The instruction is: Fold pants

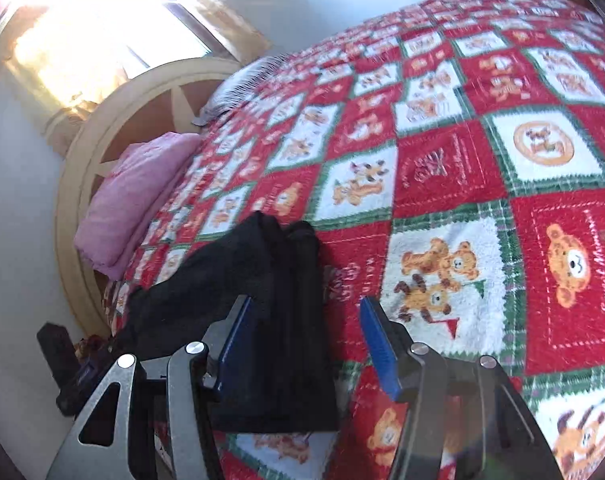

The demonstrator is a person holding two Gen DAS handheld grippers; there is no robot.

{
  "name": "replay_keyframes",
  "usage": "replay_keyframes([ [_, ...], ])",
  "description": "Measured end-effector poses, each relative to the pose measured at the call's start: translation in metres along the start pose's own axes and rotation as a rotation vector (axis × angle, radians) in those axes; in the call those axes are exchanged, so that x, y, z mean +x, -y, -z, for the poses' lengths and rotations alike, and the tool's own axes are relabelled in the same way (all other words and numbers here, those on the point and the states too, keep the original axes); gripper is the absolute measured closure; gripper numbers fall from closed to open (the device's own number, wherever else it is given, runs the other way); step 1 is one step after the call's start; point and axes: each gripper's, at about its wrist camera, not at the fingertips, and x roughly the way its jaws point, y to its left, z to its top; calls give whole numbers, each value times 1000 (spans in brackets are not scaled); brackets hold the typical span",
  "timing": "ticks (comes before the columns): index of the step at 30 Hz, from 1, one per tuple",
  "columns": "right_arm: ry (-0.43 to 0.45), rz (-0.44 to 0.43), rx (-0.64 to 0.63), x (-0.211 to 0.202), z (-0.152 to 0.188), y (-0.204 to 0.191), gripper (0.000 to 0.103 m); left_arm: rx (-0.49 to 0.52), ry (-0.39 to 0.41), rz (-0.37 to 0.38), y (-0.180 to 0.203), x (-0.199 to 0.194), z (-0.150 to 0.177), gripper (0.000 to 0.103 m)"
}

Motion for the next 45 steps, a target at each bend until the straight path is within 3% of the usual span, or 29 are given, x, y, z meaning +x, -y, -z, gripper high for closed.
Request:
replay_keyframes([
  [2, -26, -23, -38, 1, 6, -7, 44, -27, 23, -7, -3, 4, -8, 5],
  [5, -67, 142, -94, 14, 19, -8, 44, -55, -36, -109, -13, 26, -12, 5],
  [8, -47, 119, -68, 10, 22, 5, 44, -31, -20, -117, -17, 30, -8, 4],
  [14, -39, 159, -60, 5, 23, 7, 43, -9, -22, -115, -21, 28, -7, 3],
  [18, -8, 177, -32, -22, 30, 12, 41, -31, -27, -144, -20, 7, -11, 4],
  [21, 26, 242, -50, -49, 35, 12, 40, -13, -4, -153, -15, -18, -10, 4],
  [28, 125, 305, -146, -102, 48, -22, 40, 166, 18, -211, 48, -85, 9, 3],
  [32, 180, 319, -249, -124, 57, -58, 40, 203, 109, -205, 86, -121, 16, 0],
  [39, 257, 337, -351, -159, 74, -108, 37, 319, 155, -152, 135, -141, 21, 0],
  [45, 281, 326, -379, -168, 80, -123, 37, 325, 146, -156, 139, -141, 24, 0],
])
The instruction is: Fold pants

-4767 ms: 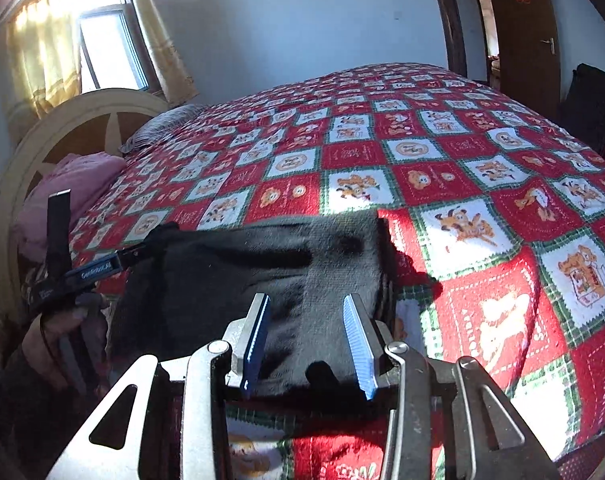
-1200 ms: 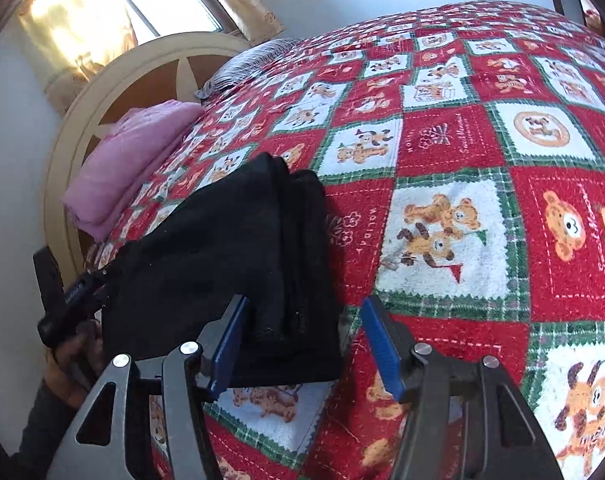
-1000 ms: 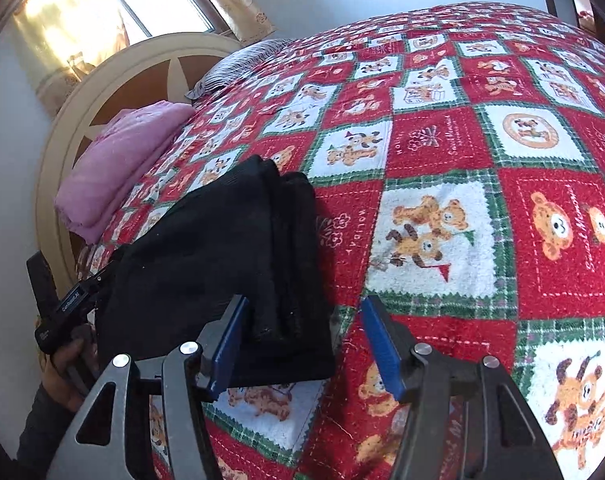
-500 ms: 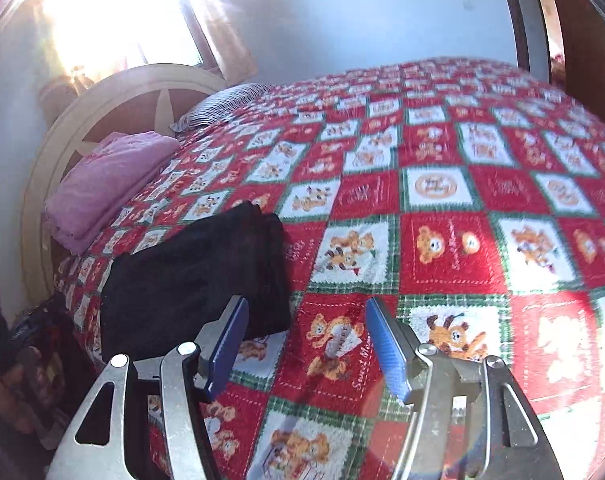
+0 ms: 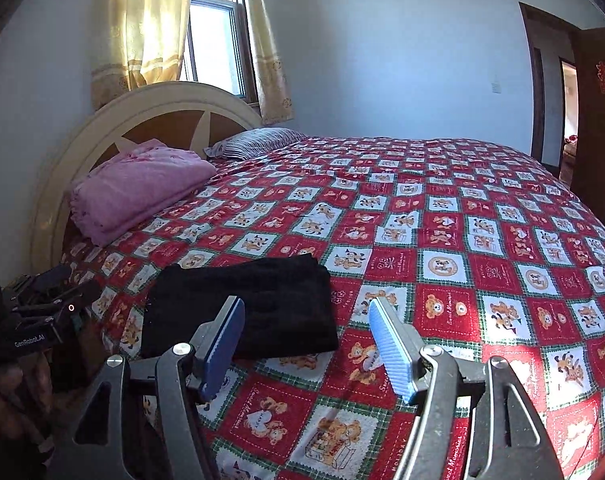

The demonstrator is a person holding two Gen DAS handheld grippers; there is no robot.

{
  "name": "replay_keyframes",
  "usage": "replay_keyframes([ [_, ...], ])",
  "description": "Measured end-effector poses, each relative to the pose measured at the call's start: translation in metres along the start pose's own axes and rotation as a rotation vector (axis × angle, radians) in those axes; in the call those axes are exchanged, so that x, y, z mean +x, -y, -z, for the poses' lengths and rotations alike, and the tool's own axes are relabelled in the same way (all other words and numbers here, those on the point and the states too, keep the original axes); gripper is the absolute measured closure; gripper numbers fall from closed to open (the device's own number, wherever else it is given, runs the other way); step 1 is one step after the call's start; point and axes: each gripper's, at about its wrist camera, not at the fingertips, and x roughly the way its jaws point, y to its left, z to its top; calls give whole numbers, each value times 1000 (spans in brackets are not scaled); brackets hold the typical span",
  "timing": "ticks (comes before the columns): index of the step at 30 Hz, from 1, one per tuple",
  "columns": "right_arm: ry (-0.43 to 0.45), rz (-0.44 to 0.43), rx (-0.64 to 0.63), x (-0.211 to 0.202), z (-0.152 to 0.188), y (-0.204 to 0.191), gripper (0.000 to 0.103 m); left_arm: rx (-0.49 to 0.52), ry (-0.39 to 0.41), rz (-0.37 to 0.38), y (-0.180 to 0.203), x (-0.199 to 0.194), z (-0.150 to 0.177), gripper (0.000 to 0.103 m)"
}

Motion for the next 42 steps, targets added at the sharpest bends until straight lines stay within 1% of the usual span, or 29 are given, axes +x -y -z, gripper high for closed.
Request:
replay_keyframes([
  [9, 10, 1, 14, -3, -1, 1, 36, -10, -15, 5, 3, 1, 3, 0],
  [31, 13, -1, 9, -3, 2, -2, 36, -11, -23, 2, 0, 3, 5, 0],
  [42, 26, 12, -11, -6, 2, -7, 36, -3, -24, 0, 1, 4, 3, 0],
])
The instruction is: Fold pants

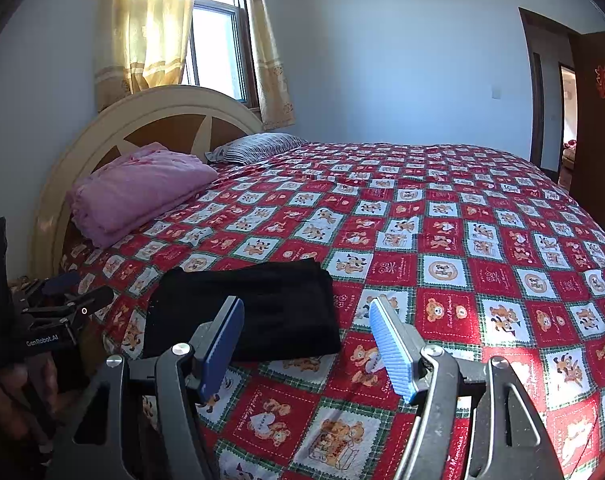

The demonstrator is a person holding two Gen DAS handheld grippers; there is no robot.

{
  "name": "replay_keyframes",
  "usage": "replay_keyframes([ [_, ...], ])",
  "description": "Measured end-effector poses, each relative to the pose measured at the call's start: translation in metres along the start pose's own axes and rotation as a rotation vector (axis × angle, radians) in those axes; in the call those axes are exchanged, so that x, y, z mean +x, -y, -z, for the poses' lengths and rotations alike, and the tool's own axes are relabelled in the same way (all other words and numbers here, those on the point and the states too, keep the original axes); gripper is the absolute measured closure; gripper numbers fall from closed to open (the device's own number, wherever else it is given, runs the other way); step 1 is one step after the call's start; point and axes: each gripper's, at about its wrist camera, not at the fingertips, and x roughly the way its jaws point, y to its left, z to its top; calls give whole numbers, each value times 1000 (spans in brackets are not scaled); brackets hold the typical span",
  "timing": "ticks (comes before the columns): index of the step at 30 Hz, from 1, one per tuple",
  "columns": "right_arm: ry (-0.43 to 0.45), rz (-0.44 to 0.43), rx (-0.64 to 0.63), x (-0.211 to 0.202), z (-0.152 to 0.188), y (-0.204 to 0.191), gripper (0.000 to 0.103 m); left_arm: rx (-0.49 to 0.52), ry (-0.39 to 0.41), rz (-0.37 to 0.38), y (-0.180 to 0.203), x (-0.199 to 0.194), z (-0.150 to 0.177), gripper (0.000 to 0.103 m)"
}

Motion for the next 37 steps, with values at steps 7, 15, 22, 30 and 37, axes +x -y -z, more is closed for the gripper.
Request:
replay_keyframes([
  [7, 5, 5, -12, -1, -1, -1, 36, -1, 8, 3, 1, -1, -1, 0],
  [15, 7, 8, -21, -1, 0, -3, 36, 0, -2, 5, 1, 1, 1, 0],
  [22, 8, 7, -23, -1, 0, -4, 36, -9, -6, -4, -2, 2, 1, 0],
  [30, 4, 4, -32, 0, 3, -5, 36, -6, -9, -6, -3, 5, 2, 0],
  [37, -3, -1, -38, 2, 5, -6, 36, 9, 2, 12, -1, 5, 5, 0],
])
